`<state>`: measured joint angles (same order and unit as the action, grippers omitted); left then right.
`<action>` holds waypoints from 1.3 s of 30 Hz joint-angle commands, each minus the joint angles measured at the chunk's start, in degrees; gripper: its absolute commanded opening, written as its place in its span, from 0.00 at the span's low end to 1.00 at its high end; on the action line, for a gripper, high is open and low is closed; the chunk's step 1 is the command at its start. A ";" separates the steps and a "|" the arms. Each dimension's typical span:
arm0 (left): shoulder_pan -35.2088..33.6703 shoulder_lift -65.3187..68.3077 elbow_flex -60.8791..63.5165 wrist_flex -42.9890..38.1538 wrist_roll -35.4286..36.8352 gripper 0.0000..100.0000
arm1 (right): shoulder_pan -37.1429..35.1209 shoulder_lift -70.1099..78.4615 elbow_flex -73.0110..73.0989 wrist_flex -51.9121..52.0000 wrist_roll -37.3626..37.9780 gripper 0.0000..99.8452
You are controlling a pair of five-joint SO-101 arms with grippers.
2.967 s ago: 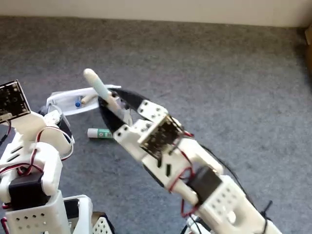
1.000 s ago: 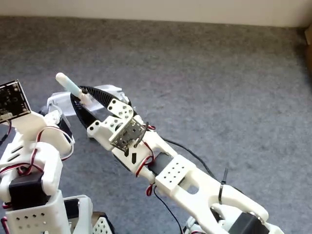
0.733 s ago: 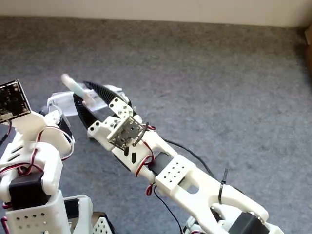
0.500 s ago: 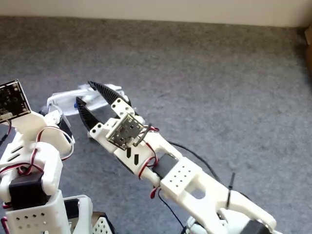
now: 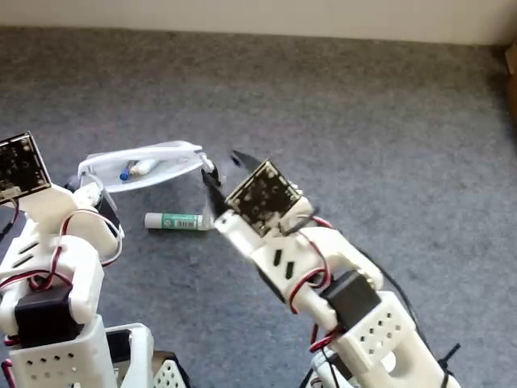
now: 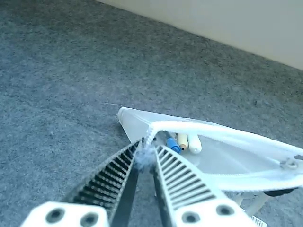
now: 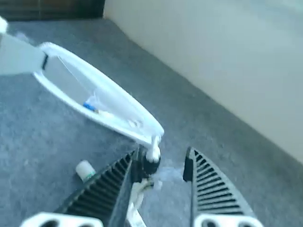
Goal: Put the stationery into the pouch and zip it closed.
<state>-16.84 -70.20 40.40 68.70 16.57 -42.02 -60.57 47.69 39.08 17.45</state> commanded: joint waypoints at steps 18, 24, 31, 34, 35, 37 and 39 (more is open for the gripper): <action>-0.04 -0.04 -0.22 -1.32 0.26 0.01 | 3.56 34.68 -5.05 9.01 9.14 0.26; -0.04 -0.04 -0.13 -1.32 0.26 0.01 | 2.86 49.45 -14.46 9.01 12.66 0.26; -0.04 -0.04 0.13 -1.32 0.26 0.01 | 2.86 62.11 -24.40 9.01 12.75 0.26; -0.04 -0.22 1.45 -1.67 0.26 0.01 | 2.77 66.24 -26.24 9.01 12.75 0.26; -0.04 -0.22 1.54 -1.67 0.18 0.01 | 2.77 67.21 -26.51 9.01 12.75 0.26; -0.04 -0.22 1.54 -1.67 0.18 0.01 | 2.77 67.91 -26.51 9.01 12.75 0.26; -0.04 -0.22 1.54 -1.67 0.18 0.01 | 2.86 66.86 -26.24 9.36 12.75 0.26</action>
<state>-16.92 -70.20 42.51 68.62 16.57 -38.15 4.84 22.20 47.60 29.05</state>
